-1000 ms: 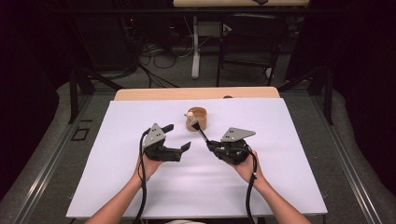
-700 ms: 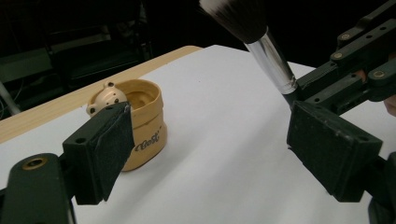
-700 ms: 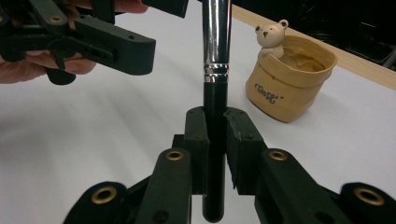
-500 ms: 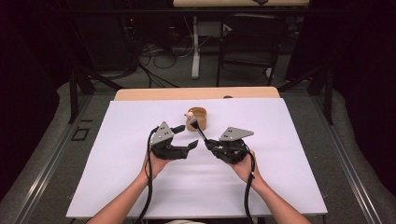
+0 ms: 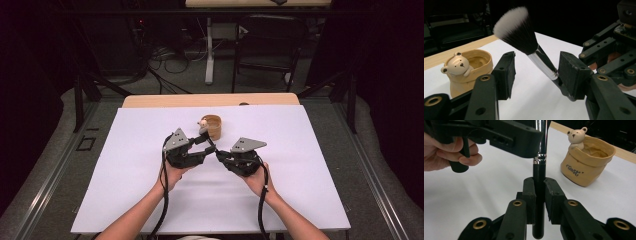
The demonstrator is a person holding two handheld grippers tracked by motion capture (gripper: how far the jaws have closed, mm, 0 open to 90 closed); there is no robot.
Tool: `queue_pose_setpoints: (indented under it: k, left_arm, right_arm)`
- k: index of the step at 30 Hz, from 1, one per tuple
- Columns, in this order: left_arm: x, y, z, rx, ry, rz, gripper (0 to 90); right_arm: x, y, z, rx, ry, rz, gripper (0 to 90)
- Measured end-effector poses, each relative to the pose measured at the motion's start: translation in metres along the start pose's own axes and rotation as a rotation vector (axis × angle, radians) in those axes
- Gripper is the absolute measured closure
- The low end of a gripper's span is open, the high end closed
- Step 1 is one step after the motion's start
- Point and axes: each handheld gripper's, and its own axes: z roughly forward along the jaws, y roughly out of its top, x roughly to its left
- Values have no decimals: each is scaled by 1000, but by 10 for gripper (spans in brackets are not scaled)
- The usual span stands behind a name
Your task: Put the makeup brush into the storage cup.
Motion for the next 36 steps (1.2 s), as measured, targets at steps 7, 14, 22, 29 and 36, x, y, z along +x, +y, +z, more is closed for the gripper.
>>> queue_pose_setpoints:
  k: [7,14,22,29,36]
  left_arm:
    - [1,-1,2,-1,-17,-10,582]
    - [2,-1,2,-8,-19,-47,632]
    - [3,1,2,-6,-14,-59,674]
    - [2,3,3,-4,-11,-56,695]
    - [2,5,1,4,-31,-57,721]
  right_arm:
    - [2,-1,5,6,-5,-1,796]
    - [4,-1,7,5,-14,-2,796]
    - [3,-2,12,-3,-18,0,796]
    - [2,-2,14,0,-14,2,796]
    - [3,-2,17,-7,-18,-6,795]
